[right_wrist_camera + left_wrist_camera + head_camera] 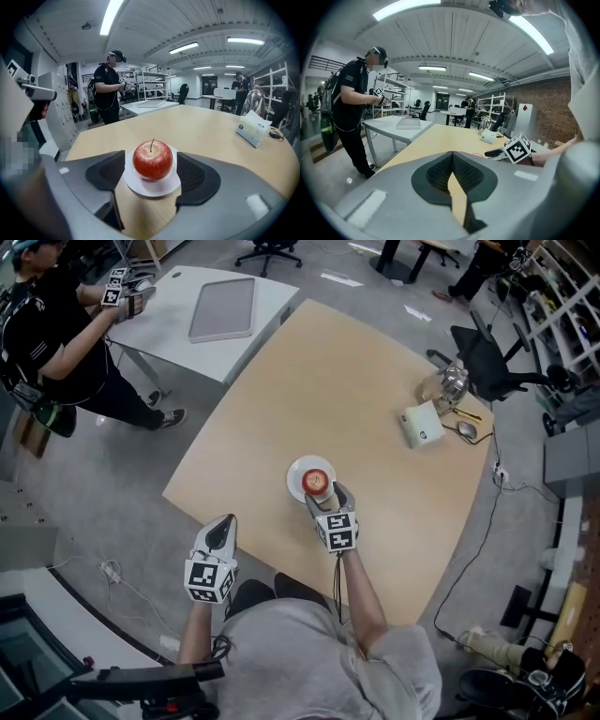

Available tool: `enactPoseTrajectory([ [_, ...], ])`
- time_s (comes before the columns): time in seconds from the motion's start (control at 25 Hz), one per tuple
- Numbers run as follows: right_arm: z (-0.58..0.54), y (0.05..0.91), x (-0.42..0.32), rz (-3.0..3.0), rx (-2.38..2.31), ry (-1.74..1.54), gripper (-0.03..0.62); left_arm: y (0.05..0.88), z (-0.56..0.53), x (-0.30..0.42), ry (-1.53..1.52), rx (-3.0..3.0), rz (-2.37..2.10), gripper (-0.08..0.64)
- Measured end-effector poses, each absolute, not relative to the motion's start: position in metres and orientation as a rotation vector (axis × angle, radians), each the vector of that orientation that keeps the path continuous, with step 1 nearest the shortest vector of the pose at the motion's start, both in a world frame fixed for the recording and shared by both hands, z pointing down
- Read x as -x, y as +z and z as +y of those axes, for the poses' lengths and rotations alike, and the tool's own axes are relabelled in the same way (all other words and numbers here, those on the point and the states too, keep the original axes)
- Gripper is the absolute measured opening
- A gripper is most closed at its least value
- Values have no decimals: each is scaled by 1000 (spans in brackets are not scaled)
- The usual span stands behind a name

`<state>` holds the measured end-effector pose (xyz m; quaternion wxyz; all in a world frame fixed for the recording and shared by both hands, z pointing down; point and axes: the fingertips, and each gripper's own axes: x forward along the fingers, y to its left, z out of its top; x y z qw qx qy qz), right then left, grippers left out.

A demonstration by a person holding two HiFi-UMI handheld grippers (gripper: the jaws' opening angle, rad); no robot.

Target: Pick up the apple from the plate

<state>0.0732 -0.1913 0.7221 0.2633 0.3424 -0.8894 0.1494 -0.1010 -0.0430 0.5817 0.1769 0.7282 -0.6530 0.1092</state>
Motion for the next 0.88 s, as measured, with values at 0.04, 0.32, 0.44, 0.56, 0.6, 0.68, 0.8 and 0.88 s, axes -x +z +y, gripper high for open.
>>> enactPoseTrajectory([
  [0.04,-193,724,-72,-2401,-922,405,339,583,-44,102,309,-2059,-1847,20],
  [0.32,-202,740,-63,-2369,-899,419,370,587,-50,106,318,-2042,-1838,20],
  [0.44,-203,744,-61,-2363,-896,418,379,590,-51,108,319,-2032,-1834,20],
  [0.56,-205,747,-61,-2358,-892,420,387,592,-54,107,319,-2032,-1828,20],
  [0.6,-206,748,-60,-2357,-892,420,390,593,-55,107,320,-2031,-1826,20],
  [0.68,-208,750,-59,-2356,-889,418,393,595,-56,109,323,-2026,-1825,20],
  [0.8,-210,757,-58,-2347,-884,416,391,601,-57,111,323,-2011,-1828,20],
  [0.88,-213,763,-59,-2341,-884,412,388,605,-58,112,321,-2000,-1832,20],
])
